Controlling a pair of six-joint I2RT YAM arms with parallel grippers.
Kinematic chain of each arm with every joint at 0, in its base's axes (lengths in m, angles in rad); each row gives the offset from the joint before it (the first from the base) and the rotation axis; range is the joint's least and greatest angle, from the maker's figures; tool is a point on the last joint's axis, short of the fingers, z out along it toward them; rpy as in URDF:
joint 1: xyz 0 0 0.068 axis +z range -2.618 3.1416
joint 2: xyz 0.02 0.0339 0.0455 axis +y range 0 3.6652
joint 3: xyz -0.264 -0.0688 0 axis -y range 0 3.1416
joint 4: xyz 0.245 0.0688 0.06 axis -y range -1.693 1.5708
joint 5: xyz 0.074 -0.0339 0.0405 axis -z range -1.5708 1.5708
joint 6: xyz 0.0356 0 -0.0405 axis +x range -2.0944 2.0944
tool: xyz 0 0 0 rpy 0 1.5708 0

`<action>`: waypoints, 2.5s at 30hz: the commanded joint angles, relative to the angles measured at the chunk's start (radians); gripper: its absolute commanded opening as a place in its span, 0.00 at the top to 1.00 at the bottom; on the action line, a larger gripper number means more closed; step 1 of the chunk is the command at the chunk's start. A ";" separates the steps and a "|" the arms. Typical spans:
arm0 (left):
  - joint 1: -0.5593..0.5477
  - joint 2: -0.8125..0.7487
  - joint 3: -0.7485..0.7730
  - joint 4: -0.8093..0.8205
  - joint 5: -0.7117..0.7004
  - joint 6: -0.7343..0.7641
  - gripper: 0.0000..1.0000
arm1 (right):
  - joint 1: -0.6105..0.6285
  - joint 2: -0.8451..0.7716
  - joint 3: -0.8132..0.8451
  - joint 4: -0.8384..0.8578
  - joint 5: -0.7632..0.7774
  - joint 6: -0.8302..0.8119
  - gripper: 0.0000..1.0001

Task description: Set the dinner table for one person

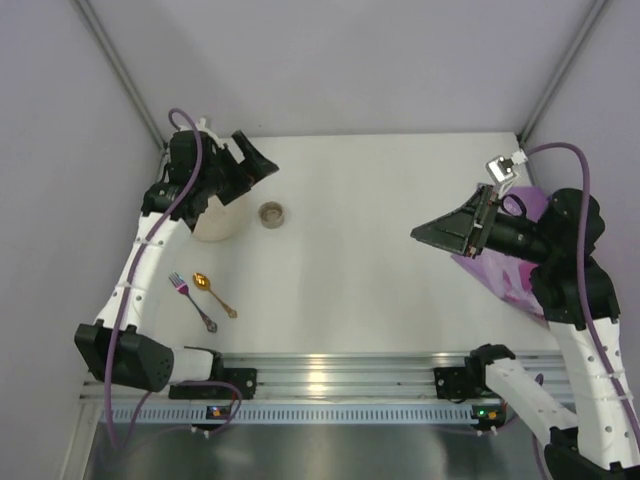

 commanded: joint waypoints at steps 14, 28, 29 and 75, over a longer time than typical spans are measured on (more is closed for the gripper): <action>0.028 -0.330 -0.475 0.489 0.136 -0.152 0.01 | 0.008 0.290 0.109 -0.357 0.641 -0.387 0.00; -0.005 -0.154 -0.182 -0.029 0.083 0.097 0.05 | -0.265 0.760 0.021 -0.409 0.956 -0.474 0.01; -0.013 -0.169 -0.188 -0.031 0.083 0.097 0.06 | -0.282 0.807 0.031 -0.404 0.962 -0.482 0.02; -0.027 -0.238 -0.173 -0.199 -0.103 0.183 0.09 | 0.535 0.815 -0.002 -0.228 0.858 -0.228 1.00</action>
